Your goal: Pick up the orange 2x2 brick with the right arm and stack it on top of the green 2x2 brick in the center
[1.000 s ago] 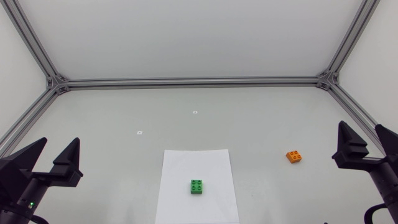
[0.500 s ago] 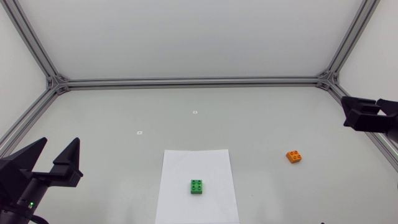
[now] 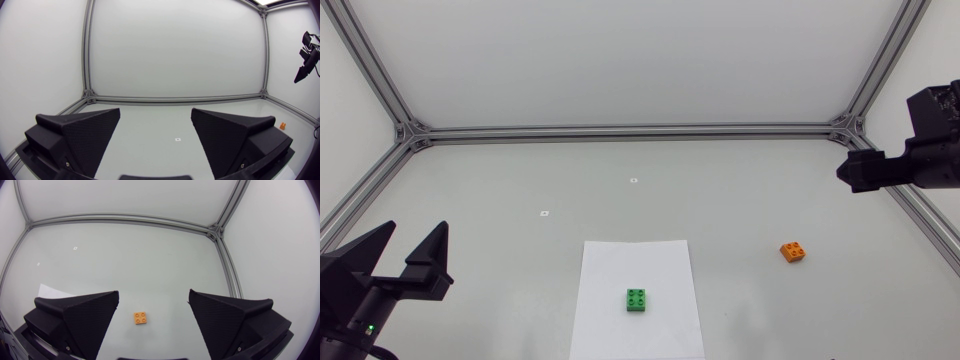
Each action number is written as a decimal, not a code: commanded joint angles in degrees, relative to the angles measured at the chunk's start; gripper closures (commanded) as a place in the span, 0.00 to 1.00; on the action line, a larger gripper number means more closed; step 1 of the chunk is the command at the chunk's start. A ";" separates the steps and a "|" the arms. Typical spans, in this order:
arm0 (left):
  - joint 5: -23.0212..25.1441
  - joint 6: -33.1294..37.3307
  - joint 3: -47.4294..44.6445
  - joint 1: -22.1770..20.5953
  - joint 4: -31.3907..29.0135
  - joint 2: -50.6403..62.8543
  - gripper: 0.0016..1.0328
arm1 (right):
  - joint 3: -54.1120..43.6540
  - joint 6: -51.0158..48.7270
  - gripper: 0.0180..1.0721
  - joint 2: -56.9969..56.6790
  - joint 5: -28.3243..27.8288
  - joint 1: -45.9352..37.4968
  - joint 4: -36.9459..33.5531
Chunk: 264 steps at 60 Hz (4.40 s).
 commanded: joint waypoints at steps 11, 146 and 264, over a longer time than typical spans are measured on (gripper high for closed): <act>0.23 0.75 -2.35 0.16 -0.76 -0.45 0.04 | 5.11 -9.08 0.05 10.58 0.06 -0.78 -6.06; 0.23 0.75 -2.35 0.16 -0.84 -0.45 0.04 | 6.08 -9.61 0.20 47.41 -2.05 0.28 -4.74; 0.23 0.75 -2.35 0.16 -0.84 -0.45 0.04 | 3.09 -9.96 0.57 45.74 -1.70 1.33 -0.96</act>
